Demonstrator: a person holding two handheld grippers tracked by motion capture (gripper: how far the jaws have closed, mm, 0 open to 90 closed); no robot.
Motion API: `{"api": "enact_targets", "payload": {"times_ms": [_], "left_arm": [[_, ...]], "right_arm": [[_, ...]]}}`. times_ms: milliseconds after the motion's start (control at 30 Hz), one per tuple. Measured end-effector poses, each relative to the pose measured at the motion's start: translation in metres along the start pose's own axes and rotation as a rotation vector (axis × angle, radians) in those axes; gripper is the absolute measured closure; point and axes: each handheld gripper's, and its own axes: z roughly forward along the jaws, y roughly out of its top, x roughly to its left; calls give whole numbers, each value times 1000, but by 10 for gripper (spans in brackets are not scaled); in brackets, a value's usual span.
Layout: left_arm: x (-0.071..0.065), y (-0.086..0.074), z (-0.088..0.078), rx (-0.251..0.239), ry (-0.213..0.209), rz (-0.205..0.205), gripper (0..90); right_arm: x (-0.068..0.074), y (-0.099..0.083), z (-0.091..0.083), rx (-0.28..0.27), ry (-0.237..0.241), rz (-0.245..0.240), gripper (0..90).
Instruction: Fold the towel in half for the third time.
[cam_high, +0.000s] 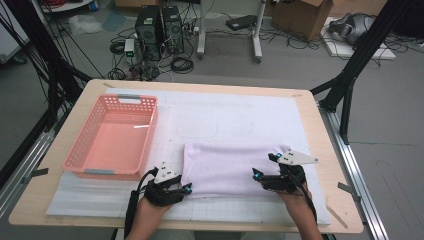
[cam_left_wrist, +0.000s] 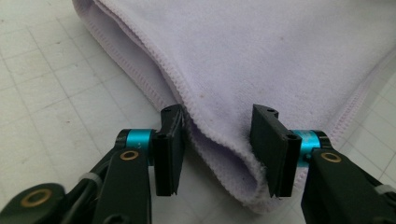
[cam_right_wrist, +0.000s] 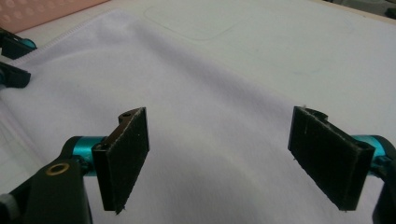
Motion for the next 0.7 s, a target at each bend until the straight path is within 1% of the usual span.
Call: {"api": "enact_targets", "payload": {"times_ms": [33,100,167,267,367,400,533,633,667,700], "left_arm": [[1,0,0,-3,-4,-8,568],[3,-1,-1,-9,-12,-35,597],[4,-2,-1,-13,-20,-47,628],[3,-2,-1,-16,-24,-41,650],[0,-3,0,-17,-38,-40,731],[-1,-3,0,-18,-36,-38,745],[2,-3,0,-17,-53,-66,756],[1,-3,0,-20,-49,-70,766],[0,-3,0,-22,-49,-76,770],[1,-3,0,-19,-50,-77,774]], "right_arm": [[1,4,4,5,6,-8,195],[3,14,14,21,25,-26,210],[6,24,23,28,36,-46,210],[8,36,38,43,56,-65,210],[11,44,51,64,78,-73,220],[12,47,55,70,87,-74,227],[17,59,74,90,120,-85,234],[20,68,89,109,140,-105,233],[21,70,92,108,138,-115,232],[22,72,96,117,142,-113,232]]}}
